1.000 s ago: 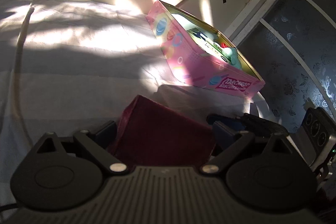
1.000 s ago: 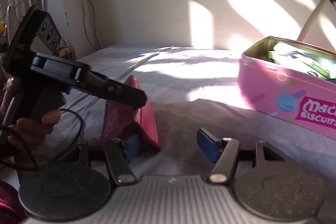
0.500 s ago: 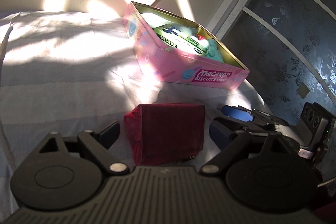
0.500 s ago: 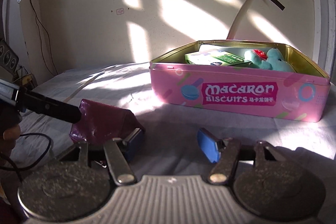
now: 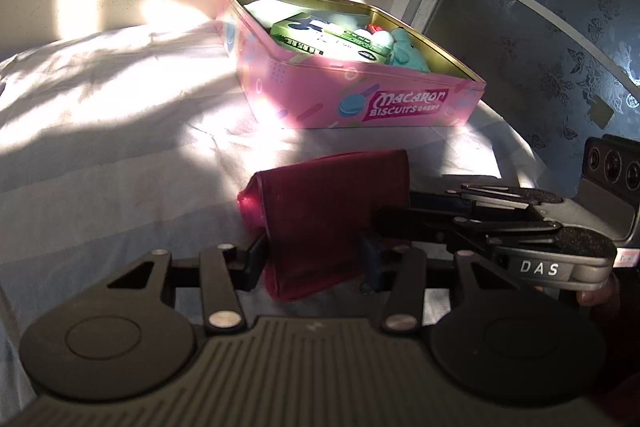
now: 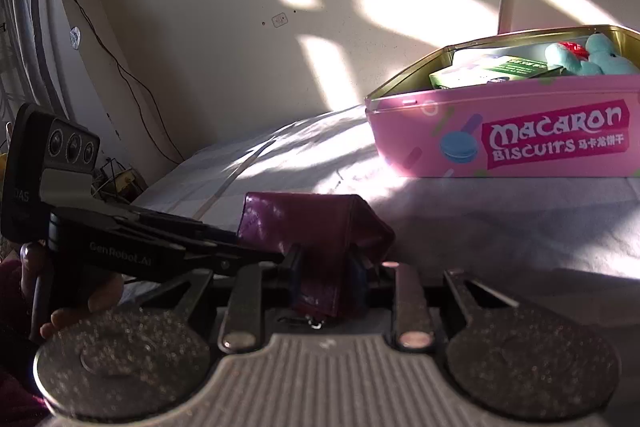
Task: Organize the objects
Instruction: 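Carry the magenta pouch with both grippers into the pink tin and release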
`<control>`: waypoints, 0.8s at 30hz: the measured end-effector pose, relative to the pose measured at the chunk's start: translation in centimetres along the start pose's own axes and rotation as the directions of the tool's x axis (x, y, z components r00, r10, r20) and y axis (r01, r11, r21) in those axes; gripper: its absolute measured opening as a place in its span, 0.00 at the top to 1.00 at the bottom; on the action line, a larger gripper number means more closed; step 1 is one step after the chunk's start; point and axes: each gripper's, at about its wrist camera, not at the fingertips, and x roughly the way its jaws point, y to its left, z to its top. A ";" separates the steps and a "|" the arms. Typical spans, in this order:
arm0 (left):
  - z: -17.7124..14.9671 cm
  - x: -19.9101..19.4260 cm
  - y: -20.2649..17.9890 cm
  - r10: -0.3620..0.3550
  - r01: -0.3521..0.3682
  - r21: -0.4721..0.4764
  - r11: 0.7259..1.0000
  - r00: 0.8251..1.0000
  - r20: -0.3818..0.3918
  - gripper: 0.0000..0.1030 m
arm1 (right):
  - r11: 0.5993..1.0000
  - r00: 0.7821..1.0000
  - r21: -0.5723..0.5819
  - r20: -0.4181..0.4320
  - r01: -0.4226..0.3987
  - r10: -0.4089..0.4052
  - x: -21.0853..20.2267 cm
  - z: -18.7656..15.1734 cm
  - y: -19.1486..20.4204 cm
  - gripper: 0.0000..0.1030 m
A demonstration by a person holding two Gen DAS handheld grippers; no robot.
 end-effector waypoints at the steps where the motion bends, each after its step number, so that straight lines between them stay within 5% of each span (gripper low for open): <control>1: 0.5 0.1 -0.3 -0.015 0.015 0.004 1.000 1.000 0.002 0.52 | 1.000 1.000 0.008 0.023 0.000 -0.001 -0.7 0.4 -0.4 0.77; 6: 5.2 0.9 -3.0 -0.049 0.044 0.080 0.996 0.997 0.059 0.51 | 0.998 0.986 -0.021 0.156 0.060 -0.056 -3.8 3.1 -1.3 0.77; 13: 12.0 4.5 -6.6 -0.047 0.029 0.179 0.983 0.994 0.100 0.51 | 0.977 0.941 -0.039 0.280 0.211 -0.192 -5.0 8.5 -4.8 0.73; 24: 18.7 13.8 -5.7 0.033 -0.040 0.145 0.989 0.998 0.053 0.56 | 0.942 0.932 0.031 0.142 0.334 -0.335 1.0 14.3 -13.4 0.72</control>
